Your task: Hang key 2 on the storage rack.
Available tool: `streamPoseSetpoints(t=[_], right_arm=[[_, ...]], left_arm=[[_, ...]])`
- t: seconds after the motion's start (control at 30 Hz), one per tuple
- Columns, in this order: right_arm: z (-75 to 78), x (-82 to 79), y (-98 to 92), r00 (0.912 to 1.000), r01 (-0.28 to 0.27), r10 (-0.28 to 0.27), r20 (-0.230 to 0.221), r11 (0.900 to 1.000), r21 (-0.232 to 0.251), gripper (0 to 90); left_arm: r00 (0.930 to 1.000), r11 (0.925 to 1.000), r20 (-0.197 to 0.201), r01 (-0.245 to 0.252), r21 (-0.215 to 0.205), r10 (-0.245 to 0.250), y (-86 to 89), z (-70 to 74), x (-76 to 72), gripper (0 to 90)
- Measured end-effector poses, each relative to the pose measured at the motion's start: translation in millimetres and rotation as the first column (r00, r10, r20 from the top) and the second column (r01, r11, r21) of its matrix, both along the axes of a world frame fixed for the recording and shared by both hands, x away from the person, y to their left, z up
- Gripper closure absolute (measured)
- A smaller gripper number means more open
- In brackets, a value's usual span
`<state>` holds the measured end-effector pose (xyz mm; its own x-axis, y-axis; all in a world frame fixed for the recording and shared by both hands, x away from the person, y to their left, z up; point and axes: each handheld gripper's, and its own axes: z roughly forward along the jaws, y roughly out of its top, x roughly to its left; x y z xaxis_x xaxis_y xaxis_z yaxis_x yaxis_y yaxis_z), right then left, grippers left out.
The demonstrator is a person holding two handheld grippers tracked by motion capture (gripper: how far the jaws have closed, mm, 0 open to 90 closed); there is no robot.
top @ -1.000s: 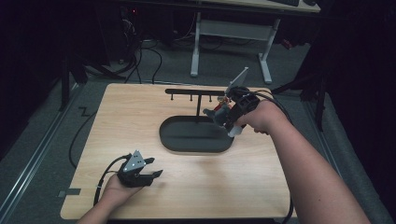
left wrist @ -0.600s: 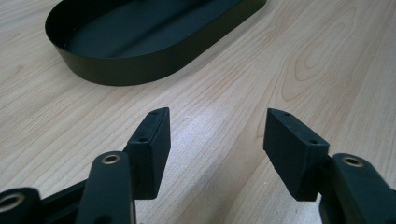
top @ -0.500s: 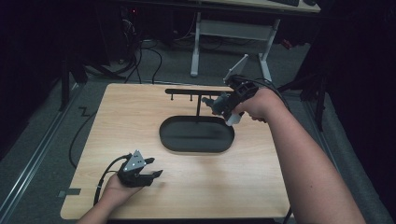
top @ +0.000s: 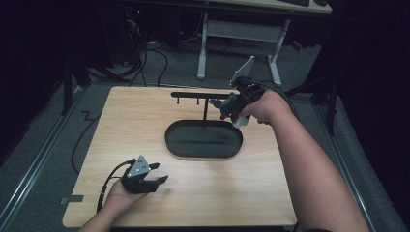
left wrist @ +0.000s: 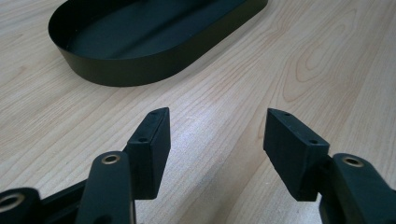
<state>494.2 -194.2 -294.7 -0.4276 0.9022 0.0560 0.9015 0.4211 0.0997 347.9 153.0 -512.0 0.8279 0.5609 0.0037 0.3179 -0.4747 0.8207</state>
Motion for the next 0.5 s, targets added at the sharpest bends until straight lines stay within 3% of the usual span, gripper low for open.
streamPoseSetpoints(t=[0.23, 0.5], right_arm=[[-24.3, -2.2, -0.9, 0.9999, -0.006, 0.005, -0.011, 1.0, -0.015, 47.3], [-45.8, -3.1, -2.7, 0.9999, -0.01, 0.01, -0.012, 1.0, 0.013, 47.3]], left_arm=[[1.0, 1.0, 0.002, 0.0, -0.002, 0.0, -0.7, -0.6, -0.2, 41.7], [1.0, 1.0, -0.002, 0.004, 0.004, -0.004, -0.9, -0.5, -0.2, 41.7]])
